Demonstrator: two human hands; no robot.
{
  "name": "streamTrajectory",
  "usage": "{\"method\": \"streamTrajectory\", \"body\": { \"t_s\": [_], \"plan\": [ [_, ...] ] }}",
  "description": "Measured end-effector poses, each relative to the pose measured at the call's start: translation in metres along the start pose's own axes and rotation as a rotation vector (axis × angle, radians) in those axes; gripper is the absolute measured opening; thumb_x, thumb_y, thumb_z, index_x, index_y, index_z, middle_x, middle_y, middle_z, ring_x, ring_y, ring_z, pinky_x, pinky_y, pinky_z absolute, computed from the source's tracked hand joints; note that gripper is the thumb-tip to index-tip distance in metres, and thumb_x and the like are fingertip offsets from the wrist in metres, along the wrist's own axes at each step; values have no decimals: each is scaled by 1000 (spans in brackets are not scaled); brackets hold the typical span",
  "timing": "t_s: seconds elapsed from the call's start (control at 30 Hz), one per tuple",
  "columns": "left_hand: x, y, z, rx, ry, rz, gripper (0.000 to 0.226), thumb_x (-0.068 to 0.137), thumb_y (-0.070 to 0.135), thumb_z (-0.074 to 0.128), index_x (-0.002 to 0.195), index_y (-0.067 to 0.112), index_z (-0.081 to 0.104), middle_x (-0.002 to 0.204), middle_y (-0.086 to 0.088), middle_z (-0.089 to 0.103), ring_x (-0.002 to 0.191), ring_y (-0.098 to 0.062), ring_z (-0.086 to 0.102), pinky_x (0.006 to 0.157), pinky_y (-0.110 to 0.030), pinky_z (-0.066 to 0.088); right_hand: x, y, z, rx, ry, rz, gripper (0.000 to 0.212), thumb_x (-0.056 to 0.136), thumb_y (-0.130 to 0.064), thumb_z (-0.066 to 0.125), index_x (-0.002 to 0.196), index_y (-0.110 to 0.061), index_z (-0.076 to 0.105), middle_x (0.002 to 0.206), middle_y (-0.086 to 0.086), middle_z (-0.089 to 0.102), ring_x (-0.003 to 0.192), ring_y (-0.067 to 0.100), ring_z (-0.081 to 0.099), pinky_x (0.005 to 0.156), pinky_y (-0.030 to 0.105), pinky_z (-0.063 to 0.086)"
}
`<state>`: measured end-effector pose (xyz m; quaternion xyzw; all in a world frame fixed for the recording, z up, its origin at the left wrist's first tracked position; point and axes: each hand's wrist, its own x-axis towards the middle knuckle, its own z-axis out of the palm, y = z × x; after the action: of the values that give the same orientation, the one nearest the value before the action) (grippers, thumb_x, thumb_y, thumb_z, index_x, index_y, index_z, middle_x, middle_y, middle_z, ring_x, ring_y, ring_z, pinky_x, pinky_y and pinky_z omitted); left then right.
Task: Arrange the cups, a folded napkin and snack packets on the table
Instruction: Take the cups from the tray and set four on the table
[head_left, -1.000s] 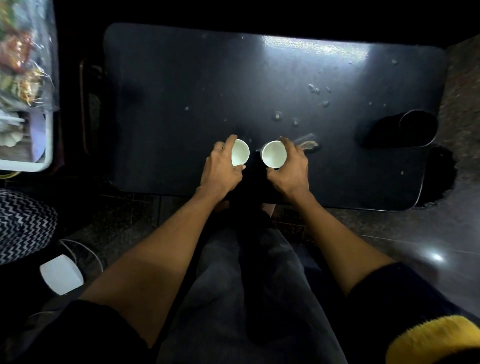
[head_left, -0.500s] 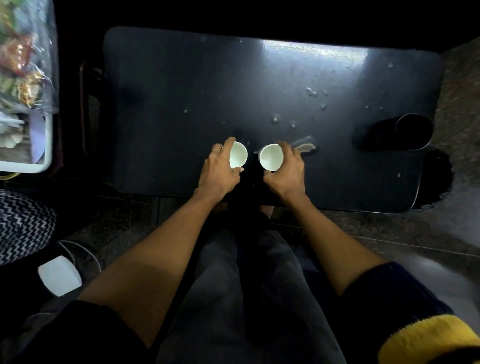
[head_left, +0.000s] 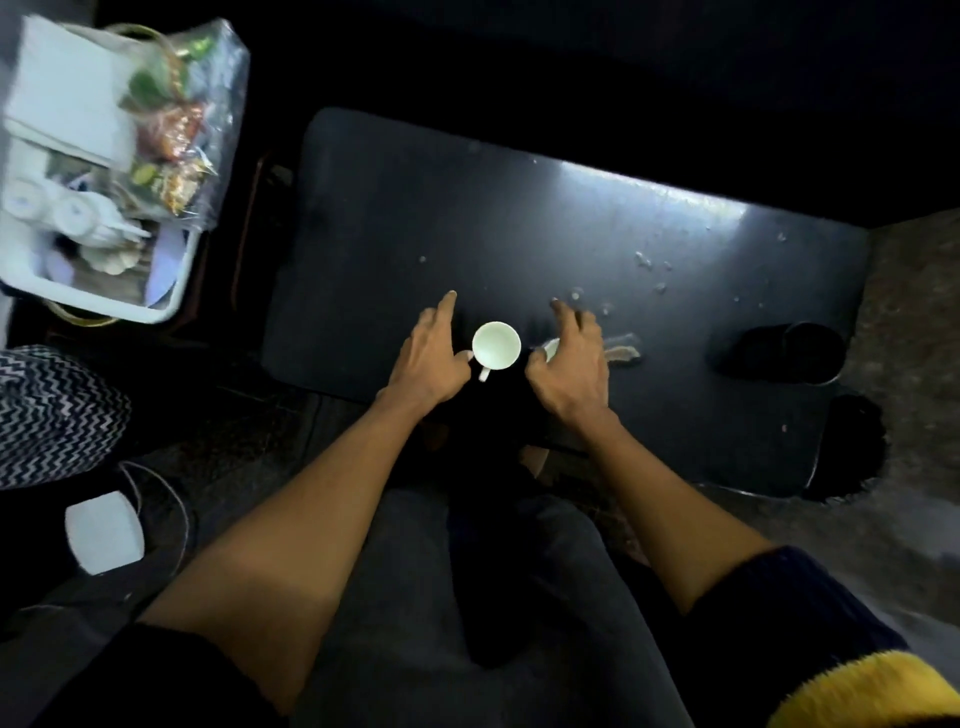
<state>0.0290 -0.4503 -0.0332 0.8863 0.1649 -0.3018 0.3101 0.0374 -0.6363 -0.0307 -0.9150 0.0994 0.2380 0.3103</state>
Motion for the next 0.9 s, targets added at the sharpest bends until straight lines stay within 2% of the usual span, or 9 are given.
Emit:
{"method": "streamTrajectory", "body": {
  "t_s": [0.17, 0.37, 0.43, 0.53, 0.67, 0.73, 0.8, 0.87, 0.9],
  "plan": [
    [-10, -18, -48, -40, 139, -10, 81, 92, 17, 67, 158, 23, 20, 152, -9, 40, 124, -30, 58, 104, -51, 50, 9, -79, 16, -36, -125, -187, 67, 81, -16, 61, 146, -14, 48, 144, 10, 46, 134, 31, 46, 106, 42, 46],
    [-10, -77, -126, -72, 297, -4, 67, 92, 10, 64, 152, 17, 34, 143, -8, 50, 115, -31, 63, 98, -50, 52, 20, -196, 66, -111, -227, -379, 70, 80, -17, 64, 147, -15, 46, 143, 10, 47, 135, 29, 43, 105, 45, 48],
    [-7, -107, -154, -80, 333, -9, 64, 90, 9, 62, 149, 15, 38, 140, -9, 53, 115, -31, 63, 96, -47, 53, 20, -239, 87, -120, -247, -410, 72, 77, -23, 63, 147, -14, 47, 141, 11, 48, 135, 30, 42, 104, 46, 49],
    [-1, -150, -193, -102, 382, 8, 61, 86, 7, 63, 144, 10, 43, 136, -14, 55, 122, -35, 57, 96, -45, 49, 18, -299, 119, -99, -252, -440, 83, 66, -42, 50, 143, -14, 50, 136, 11, 50, 130, 31, 45, 100, 43, 49],
    [4, -205, -246, -130, 481, -10, 52, 82, 4, 60, 133, 6, 50, 129, -15, 59, 118, -38, 58, 89, -47, 48, 18, -367, 169, -73, -254, -480, 73, 70, -46, 50, 136, -15, 55, 133, 11, 53, 126, 31, 48, 90, 43, 49],
    [4, -230, -272, -171, 567, 14, 47, 82, 12, 56, 129, 3, 55, 126, -17, 62, 118, -37, 58, 90, -47, 50, 22, -395, 195, -104, -248, -506, 65, 75, -33, 60, 136, -13, 54, 132, 12, 52, 125, 33, 47, 85, 42, 49],
    [7, -255, -294, -185, 657, 14, 47, 79, 28, 58, 119, 2, 59, 122, -16, 63, 114, -37, 59, 84, -48, 53, 25, -419, 218, -156, -227, -549, 60, 73, -25, 59, 131, -10, 54, 125, 14, 52, 119, 34, 48, 78, 40, 47],
    [12, -273, -311, -160, 740, -4, 54, 71, 36, 50, 113, 4, 59, 118, -14, 61, 110, -36, 60, 78, -46, 53, 28, -439, 234, -189, -205, -618, 66, 71, -43, 47, 128, -10, 55, 119, 14, 53, 111, 32, 48, 76, 37, 44],
    [18, -283, -319, -135, 772, -16, 56, 68, 34, 45, 114, 4, 58, 118, -14, 59, 109, -35, 59, 79, -45, 53, 31, -448, 243, -213, -200, -647, 68, 72, -48, 48, 129, -11, 54, 119, 15, 53, 110, 32, 48, 78, 37, 44]
  ]
}}
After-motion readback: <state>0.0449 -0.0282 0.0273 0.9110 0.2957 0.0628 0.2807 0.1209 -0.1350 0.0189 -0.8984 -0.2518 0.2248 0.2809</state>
